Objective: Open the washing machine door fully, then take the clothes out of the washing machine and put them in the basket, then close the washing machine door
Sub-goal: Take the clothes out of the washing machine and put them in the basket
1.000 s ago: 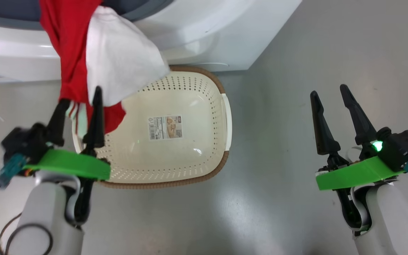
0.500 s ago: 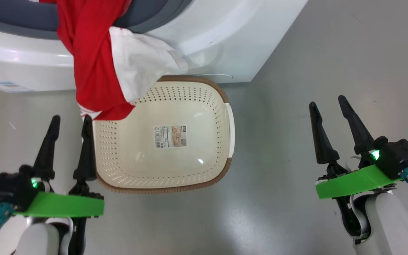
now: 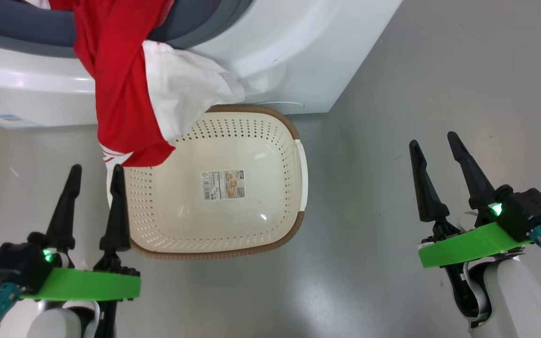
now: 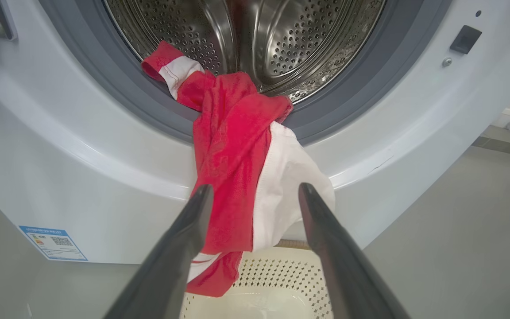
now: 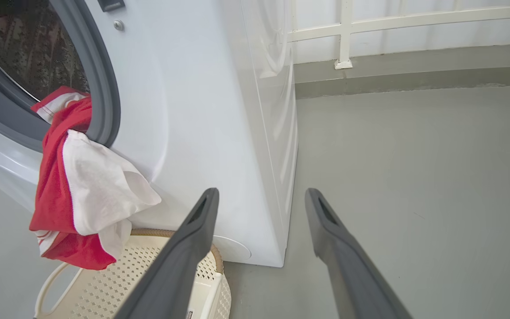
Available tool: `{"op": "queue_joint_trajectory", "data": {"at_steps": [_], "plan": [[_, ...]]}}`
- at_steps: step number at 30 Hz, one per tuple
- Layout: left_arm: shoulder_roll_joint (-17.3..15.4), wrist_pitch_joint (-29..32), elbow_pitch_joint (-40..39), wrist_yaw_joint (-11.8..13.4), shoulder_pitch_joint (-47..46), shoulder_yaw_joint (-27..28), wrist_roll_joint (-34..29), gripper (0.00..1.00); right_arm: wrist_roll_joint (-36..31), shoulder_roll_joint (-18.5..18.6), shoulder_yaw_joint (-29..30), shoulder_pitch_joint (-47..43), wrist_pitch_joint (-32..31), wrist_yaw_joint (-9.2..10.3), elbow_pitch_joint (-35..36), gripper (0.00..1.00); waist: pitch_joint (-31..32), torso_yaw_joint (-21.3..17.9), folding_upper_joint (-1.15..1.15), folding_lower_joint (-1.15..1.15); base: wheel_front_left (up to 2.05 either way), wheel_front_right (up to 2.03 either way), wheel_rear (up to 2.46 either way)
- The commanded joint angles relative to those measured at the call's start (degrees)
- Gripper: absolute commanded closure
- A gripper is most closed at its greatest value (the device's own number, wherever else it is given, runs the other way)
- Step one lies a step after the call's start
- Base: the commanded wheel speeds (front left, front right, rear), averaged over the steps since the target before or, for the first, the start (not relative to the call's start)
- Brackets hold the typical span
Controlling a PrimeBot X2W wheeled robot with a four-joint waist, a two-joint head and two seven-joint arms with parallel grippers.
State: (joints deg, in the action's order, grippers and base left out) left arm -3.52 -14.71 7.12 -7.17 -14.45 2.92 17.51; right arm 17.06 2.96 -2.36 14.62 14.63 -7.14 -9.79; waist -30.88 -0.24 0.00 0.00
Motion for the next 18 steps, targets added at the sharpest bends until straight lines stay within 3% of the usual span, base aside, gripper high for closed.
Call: {"op": "queue_joint_trajectory", "data": {"at_steps": [1, 8, 18], "plan": [[-1.4, -0.3, -0.6, -0.3, -0.2, 1.3, -0.6, 0.0, -0.3, -0.1, -1.2, -1.2, 0.4, -0.35, 1.3, 0.0, -0.1, 0.0, 0.0, 0.0, 0.0, 0.0, 0.0], [-4.2, -0.3, 3.1, -0.3, -6.3, -1.5, 0.0, 0.0, -0.1, -0.1, -1.0, -1.0, 0.4, -0.35, 1.4, 0.0, -0.7, 0.3, 0.0, 0.0, 0.0, 0.0, 0.0], [-8.3, 1.9, 13.2, -0.3, -23.7, -6.3, 0.9, 0.0, 0.3, -0.1, -1.7, 0.2, 0.4, -0.35, 1.3, 0.0, -2.1, 0.5, 0.0, 0.0, 0.0, 0.0, 0.0]]}}
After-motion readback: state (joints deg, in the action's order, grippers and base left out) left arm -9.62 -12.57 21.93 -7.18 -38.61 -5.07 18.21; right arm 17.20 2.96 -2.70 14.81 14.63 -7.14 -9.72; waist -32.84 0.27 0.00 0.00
